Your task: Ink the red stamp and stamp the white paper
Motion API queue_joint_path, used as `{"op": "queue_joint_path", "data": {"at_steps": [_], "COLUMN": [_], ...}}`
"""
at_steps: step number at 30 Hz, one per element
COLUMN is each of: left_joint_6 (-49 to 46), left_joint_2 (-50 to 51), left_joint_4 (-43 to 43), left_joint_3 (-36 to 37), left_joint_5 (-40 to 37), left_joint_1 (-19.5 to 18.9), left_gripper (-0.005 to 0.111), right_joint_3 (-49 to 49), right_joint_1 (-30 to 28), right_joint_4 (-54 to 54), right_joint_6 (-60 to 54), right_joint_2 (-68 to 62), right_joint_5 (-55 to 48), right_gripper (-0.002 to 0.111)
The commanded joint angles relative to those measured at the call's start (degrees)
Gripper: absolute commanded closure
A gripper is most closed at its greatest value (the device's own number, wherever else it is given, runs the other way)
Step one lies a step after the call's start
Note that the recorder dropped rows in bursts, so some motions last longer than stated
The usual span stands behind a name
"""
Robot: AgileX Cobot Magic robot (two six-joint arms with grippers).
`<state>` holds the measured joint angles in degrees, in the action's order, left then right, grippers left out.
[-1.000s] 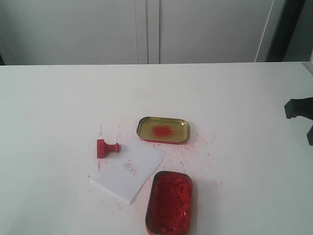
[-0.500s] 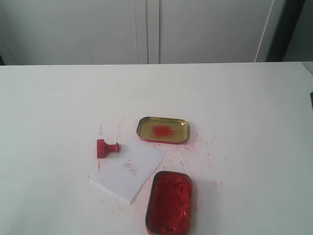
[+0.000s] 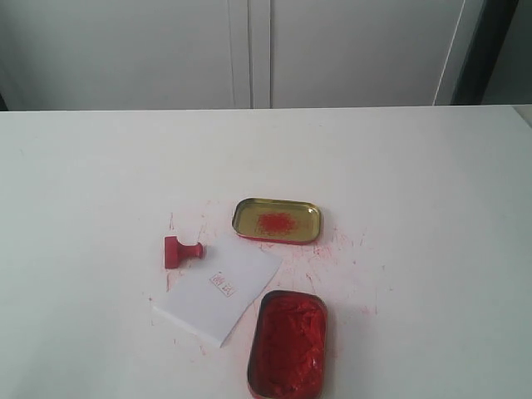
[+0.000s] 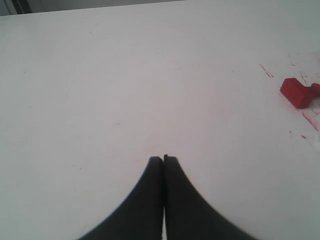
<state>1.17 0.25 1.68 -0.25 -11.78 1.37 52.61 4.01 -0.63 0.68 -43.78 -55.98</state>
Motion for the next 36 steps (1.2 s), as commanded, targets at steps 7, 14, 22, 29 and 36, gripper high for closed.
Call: {"op": "queue_joint_path", "data": {"at_steps": [7,14,22,29,36], "left_joint_6": [0.14,0.14,0.14,0.14,0.14], "left_joint_2": [-0.25,-0.25,-0.25,-0.25,-0.25], "left_joint_4": [-0.02,-0.02,-0.02,-0.02,-0.02], "left_joint_3": [0.25,0.25,0.25,0.25,0.25], "left_joint_5": [0.18,0.18,0.18,0.18,0.18], "left_joint_1": [-0.07,-0.07,-0.07,-0.07,-0.07], "left_gripper": [0.107,0.107,0.107,0.107,0.107], "right_joint_3": [-8.82,-14.19,-21.52,-27.91,-30.9], "right_joint_1": [0.29,0.29,0.29,0.29,0.29], "right_joint_4": [0.63,3.66,3.88,3.88,3.88], "right_joint_6": [-0.68,-0.68,-0.68,-0.68,-0.68], "right_joint_2": [11.34,20.23,29.54,31.45,31.45], "right_joint_5": [6.71,10.46,16.01,25.9,27.53], "right_gripper": [0.108,0.108,0.108,0.108,0.108]}}
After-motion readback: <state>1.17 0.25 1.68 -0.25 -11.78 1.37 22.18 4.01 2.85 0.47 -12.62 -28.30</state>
